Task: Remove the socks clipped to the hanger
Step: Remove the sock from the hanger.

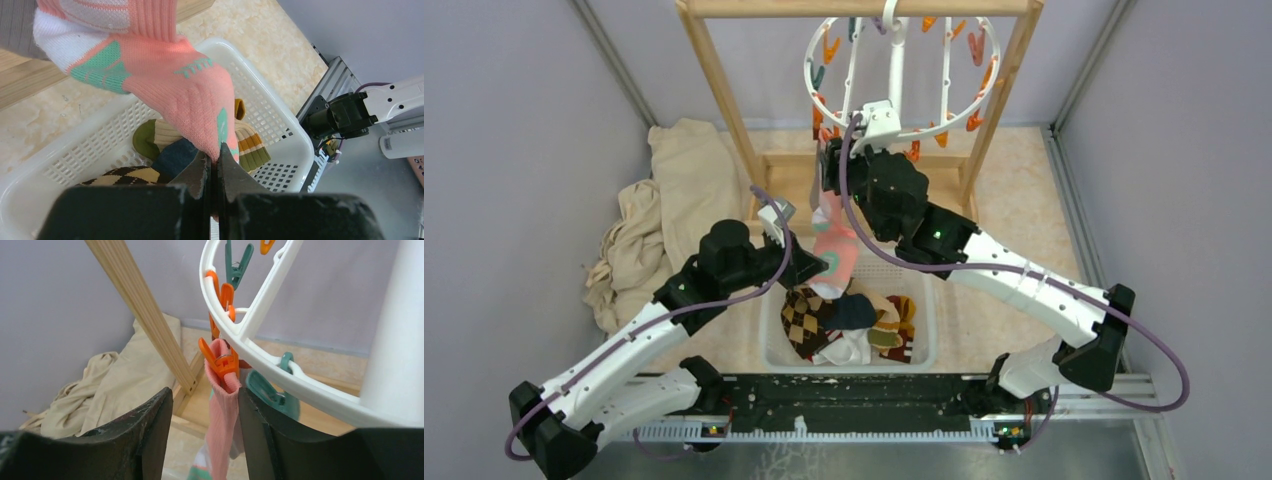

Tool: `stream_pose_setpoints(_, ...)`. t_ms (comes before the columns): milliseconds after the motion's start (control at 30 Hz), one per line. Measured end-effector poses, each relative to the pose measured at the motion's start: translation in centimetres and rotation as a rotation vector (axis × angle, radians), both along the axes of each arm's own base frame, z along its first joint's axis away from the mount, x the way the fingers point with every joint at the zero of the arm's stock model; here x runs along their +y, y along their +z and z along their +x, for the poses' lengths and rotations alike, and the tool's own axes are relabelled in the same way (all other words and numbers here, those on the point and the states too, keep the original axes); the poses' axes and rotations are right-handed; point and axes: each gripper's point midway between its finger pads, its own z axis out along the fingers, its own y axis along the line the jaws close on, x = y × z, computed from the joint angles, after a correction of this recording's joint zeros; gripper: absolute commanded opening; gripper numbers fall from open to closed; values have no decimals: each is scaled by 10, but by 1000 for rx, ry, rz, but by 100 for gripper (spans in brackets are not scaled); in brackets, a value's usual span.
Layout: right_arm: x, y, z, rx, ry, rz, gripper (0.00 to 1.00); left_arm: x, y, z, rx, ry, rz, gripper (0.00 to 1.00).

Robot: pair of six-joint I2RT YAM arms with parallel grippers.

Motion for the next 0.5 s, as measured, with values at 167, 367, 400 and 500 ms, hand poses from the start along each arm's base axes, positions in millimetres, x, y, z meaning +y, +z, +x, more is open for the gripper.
stream_pose_setpoints(167,-2,6,6,-46,-33,25,56,1,1,-1,-4,-1,-4,0)
stream_pose_setpoints(367,0,-9,9,-80,-43,9,59,1,2,-2,-8,-2,-7,0)
stream_pose_setpoints(400,0,-15,9,-83,-42,4,59,1,2,-2,-8,-2,-7,0)
stream_pose_setpoints(500,-2,-29,9,-88,-45,-9,60,1,2,-3,-10,-6,-7,0)
